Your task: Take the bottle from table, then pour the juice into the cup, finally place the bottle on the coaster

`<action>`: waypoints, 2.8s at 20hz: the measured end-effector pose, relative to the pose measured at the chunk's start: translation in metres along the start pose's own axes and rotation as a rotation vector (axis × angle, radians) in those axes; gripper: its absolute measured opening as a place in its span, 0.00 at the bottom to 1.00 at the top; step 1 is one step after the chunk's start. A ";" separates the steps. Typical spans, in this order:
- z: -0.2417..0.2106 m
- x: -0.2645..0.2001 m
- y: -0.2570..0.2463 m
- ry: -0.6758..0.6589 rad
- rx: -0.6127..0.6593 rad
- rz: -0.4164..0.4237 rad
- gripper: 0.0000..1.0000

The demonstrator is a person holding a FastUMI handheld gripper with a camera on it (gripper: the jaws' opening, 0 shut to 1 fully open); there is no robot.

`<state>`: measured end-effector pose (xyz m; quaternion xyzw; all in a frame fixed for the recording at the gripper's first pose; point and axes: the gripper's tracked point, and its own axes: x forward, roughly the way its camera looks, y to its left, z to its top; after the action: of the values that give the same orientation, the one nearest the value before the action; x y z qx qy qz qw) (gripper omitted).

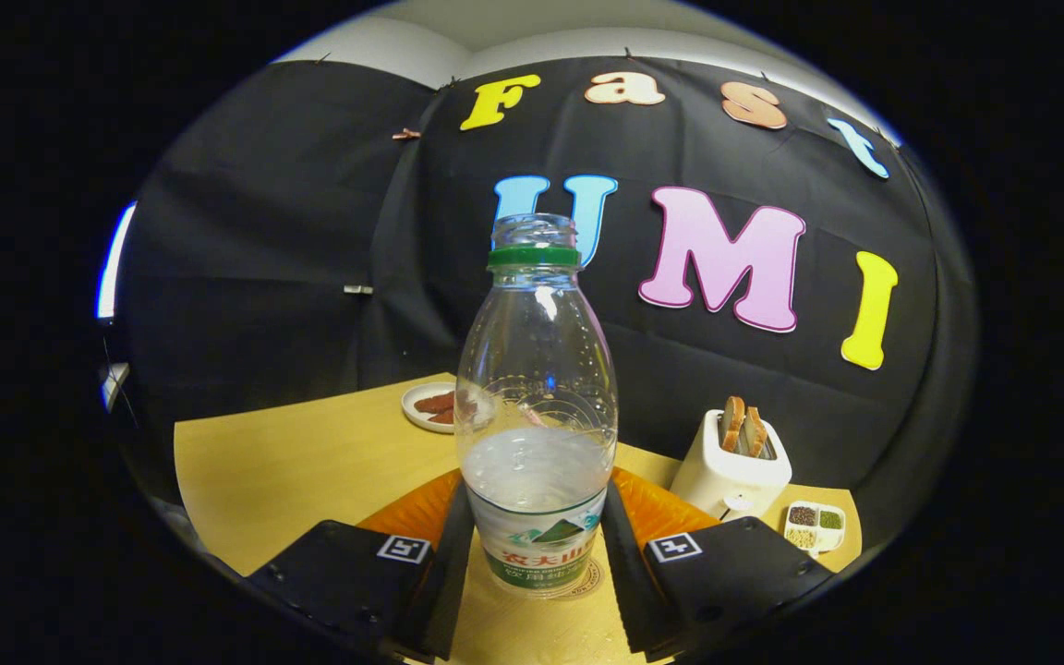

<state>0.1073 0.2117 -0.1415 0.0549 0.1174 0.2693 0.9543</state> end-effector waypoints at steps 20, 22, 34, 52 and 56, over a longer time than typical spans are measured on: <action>-0.120 0.070 -0.047 0.052 0.183 -0.051 0.72; -0.126 0.070 -0.048 0.059 0.186 -0.056 0.72; -0.146 0.061 -0.042 0.137 0.238 -0.031 0.98; -0.056 -0.051 -0.058 0.145 0.169 -0.096 0.98; -0.013 -0.068 -0.066 0.112 0.094 -0.119 0.99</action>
<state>0.0807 0.1199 -0.1515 0.0773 0.1860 0.2089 0.9570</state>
